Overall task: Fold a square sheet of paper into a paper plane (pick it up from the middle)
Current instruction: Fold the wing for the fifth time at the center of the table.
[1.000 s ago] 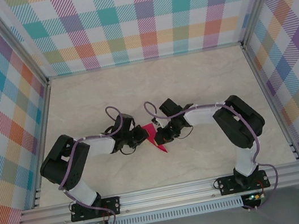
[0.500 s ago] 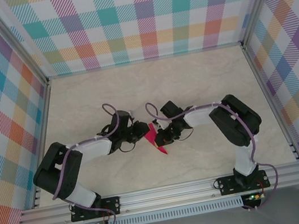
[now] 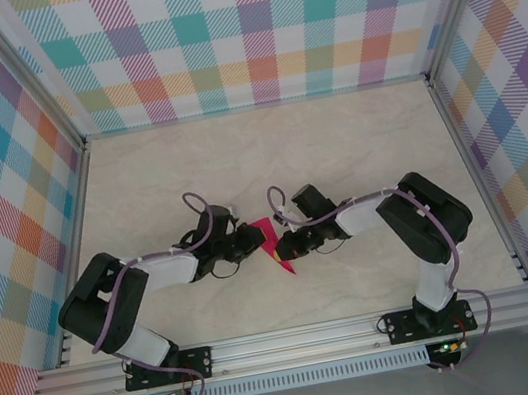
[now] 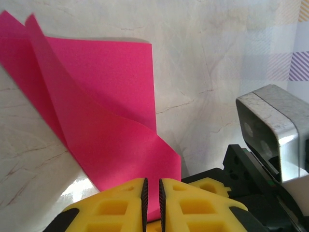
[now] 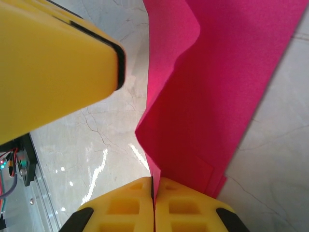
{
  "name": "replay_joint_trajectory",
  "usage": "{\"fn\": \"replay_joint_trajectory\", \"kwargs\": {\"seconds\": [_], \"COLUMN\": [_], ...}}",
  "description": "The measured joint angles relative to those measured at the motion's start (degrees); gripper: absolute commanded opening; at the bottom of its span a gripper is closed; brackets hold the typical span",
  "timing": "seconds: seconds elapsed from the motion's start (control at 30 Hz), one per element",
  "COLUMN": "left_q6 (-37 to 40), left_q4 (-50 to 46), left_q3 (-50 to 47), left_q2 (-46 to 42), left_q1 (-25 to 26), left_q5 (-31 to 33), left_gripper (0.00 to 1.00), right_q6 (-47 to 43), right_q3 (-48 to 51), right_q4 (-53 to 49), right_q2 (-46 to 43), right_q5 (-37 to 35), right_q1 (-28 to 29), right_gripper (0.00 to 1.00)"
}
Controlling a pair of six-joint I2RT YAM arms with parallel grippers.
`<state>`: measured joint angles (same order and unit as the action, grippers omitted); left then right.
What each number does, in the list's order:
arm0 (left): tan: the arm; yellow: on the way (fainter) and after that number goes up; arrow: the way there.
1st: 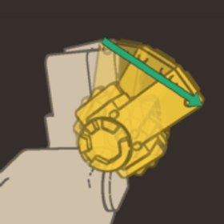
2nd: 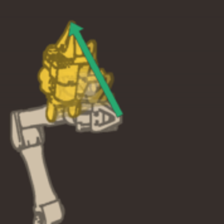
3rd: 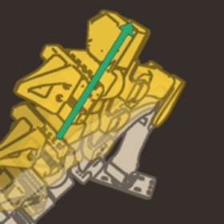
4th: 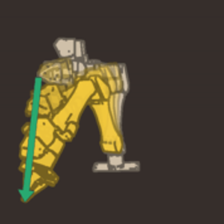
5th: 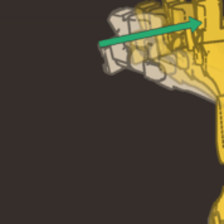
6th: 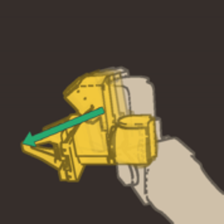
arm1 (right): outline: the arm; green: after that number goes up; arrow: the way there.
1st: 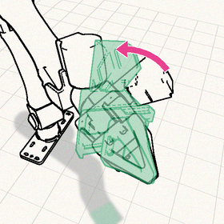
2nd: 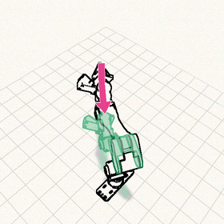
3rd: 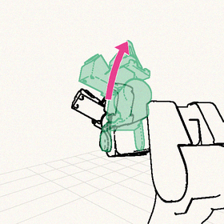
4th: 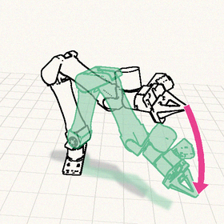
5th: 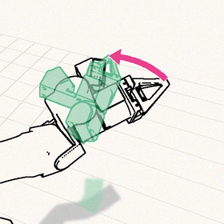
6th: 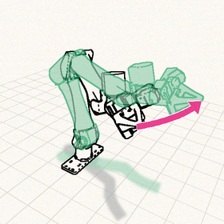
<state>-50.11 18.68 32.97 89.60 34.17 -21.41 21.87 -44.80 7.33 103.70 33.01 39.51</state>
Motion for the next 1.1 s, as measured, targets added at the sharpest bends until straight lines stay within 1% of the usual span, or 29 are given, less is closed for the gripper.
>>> {"fn": "replay_joint_trajectory", "kwargs": {"seconds": [0.27, 0.47, 0.63, 1.1], "left_q6": [-0.2, -0.5, -0.5, -0.4], "left_q4": [4.0, 4.5, 5.4, 5.7], "left_q3": [0.0, 0.0, 0.1, 0.9], "left_q2": [3.9, 4.7, 6.1, 6.6], "left_q1": [0.9, 0.9, 1.0, 1.0], "left_q5": [-2.1, -2.0, -1.9, -0.4], "left_gripper": [0.12, 0.12, 0.12, 0.11], "right_q6": [-0.2, -0.9, -2.0, -3.5], "right_q3": [0.5, 0.5, 0.5, 0.0], "right_q4": [1.7, 2.4, 2.3, 1.2], "right_q2": [0.0, 0.4, 0.4, 0.4], "right_q5": [0.3, 1.0, 1.6, 2.0], "right_q1": [-1.1, -2.8, -2.8, -2.9], "right_gripper": [0.05, 0.06, 0.1, 0.11]}}
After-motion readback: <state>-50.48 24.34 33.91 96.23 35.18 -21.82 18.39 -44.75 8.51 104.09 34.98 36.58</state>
